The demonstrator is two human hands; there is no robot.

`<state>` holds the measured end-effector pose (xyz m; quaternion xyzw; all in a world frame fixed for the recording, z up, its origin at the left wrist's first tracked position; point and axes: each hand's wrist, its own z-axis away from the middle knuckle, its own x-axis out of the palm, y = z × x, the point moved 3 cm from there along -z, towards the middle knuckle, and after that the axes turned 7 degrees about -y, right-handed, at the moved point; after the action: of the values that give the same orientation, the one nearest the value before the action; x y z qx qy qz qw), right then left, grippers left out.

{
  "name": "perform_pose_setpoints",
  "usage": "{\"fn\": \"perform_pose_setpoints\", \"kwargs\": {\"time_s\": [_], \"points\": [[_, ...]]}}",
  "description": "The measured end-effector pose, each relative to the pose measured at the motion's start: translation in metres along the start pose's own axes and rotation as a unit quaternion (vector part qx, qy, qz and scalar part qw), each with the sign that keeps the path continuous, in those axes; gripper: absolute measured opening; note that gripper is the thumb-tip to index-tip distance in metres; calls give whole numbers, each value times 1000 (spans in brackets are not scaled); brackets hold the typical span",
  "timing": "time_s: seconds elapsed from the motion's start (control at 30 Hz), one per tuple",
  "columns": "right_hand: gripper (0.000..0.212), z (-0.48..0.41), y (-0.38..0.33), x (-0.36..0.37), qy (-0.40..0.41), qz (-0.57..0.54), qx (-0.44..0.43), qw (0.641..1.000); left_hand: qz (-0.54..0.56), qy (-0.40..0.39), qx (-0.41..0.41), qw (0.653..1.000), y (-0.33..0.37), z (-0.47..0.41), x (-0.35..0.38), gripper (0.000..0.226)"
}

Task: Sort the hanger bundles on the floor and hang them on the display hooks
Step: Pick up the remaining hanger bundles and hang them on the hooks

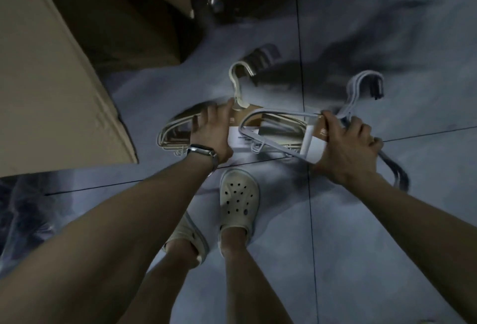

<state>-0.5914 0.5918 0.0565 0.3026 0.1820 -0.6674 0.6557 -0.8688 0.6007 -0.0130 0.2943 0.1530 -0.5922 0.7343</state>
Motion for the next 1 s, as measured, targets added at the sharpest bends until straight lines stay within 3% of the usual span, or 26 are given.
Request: {"fn": "perform_pose_setpoints", "kwargs": {"time_s": [0.2,0.37,0.67,1.0], "points": [[130,-5,27,44,11,-65,49,997,-111,-25,39,993,16,-55,27,147],[133,7,34,68,7,-140,83,987,-153,-11,35,988,16,-51,29,147],[140,102,56,27,15,-248,181,952,-34,-30,-53,998,27,54,-24,137],[138,250,81,-91,32,-352,260,899,92,-20,-82,992,126,213,-133,130]]}}
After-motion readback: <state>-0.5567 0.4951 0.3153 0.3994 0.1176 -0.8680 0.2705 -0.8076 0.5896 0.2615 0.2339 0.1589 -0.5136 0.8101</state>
